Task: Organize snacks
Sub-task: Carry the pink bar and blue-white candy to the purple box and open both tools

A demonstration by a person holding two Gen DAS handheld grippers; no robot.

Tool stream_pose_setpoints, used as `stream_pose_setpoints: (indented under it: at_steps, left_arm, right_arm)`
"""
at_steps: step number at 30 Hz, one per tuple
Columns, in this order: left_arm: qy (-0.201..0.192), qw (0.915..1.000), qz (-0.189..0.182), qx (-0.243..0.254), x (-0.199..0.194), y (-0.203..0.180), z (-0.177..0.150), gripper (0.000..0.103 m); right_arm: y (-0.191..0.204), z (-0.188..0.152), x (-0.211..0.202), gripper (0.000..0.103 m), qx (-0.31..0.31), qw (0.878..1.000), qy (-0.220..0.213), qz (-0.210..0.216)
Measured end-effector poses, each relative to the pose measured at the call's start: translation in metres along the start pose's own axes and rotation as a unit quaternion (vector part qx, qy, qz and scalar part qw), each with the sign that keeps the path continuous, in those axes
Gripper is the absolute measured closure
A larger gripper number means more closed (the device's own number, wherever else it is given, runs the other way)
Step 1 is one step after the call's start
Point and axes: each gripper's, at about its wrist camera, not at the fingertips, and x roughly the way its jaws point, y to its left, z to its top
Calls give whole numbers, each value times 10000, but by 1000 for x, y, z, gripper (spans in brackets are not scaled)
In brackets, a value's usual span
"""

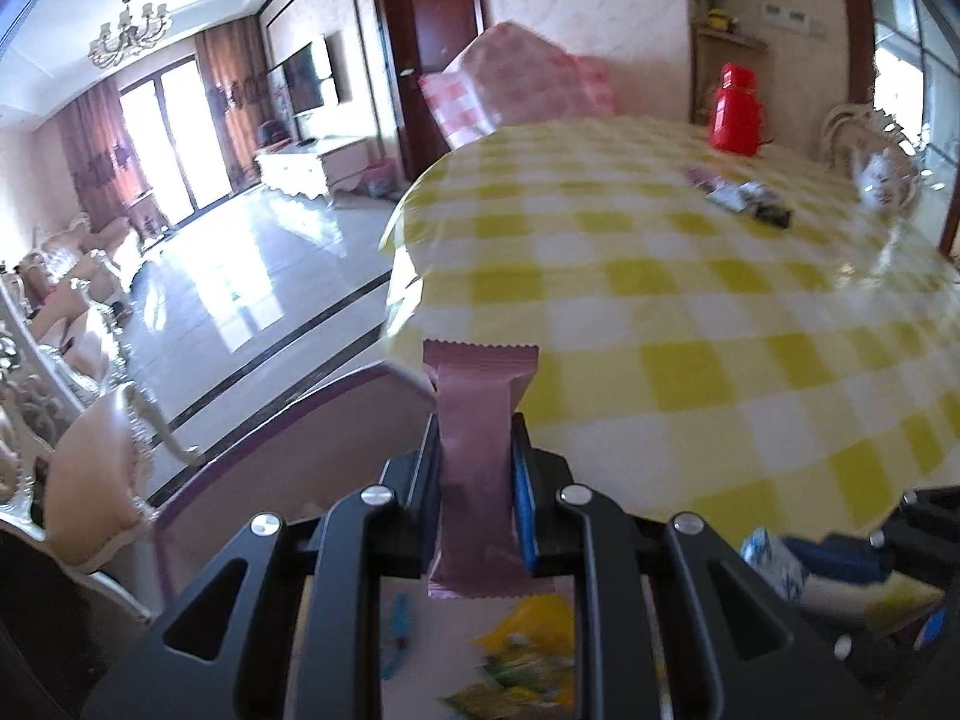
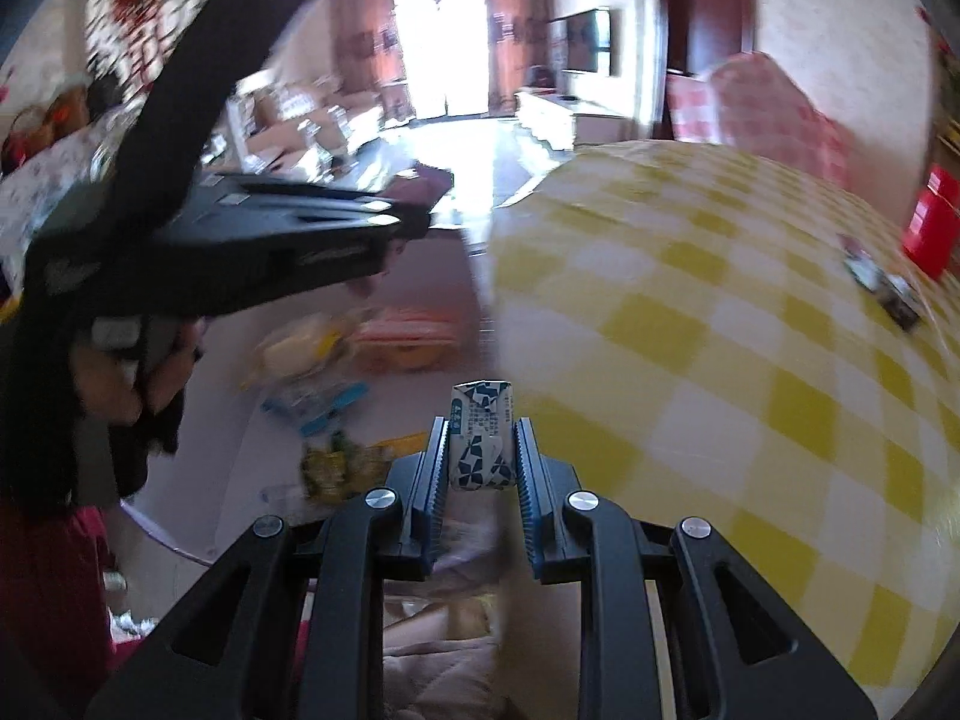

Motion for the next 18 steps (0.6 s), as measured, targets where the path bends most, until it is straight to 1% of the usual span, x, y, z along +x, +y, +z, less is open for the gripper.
stream_pose_setpoints:
  at_steps: [2,4,7,8,9,10,11,12,13,14,16,18]
  left_arm:
    - [99,9998,175,-24,1,14,-2,82]
    - [192,9993,326,-58,1,25,-4,82]
    - [296,9982,520,-91,0,37,-5,80]
    - [339,9976,594,-145,0,43,-6,77]
    - [393,9967,684,-178,0,47,-6,57]
    - [402,9956,821,-212,0,49,-6,27]
    - [268,9932,1091,-298,-5,52,-6,15]
    - [138,9913,1258,-359,-10,54,-4,7]
    - [13,9897,1372,-419,-15,54,-2,6]
    - [-38,9894,1382,-448,-18,53,0,6]
    - [-204,9893,1358,-494,-25,47,5,2]
    - [-444,9892,1286,-547,-32,34,11,2]
  right_arm:
    - [13,4,8,82,-181,9998,40,108]
    - [20,9,16,82,-238,9992,105,316]
    - [28,15,22,80,-199,9965,8,817]
    - [26,17,20,75,-121,9943,-109,1049]
    - [22,18,16,70,5,9917,-252,1260]
    - [16,20,13,63,140,9903,-355,1338]
    - [5,21,6,63,330,9891,-514,1338]
    - [-5,23,0,63,459,9883,-635,1308]
    - [-16,23,-6,63,591,9878,-737,1239]
    - [-34,23,-16,63,773,9878,-852,1045]
    - [-65,21,-31,62,1078,9863,-1036,699]
    - [-96,15,-44,62,1458,9821,-1106,442]
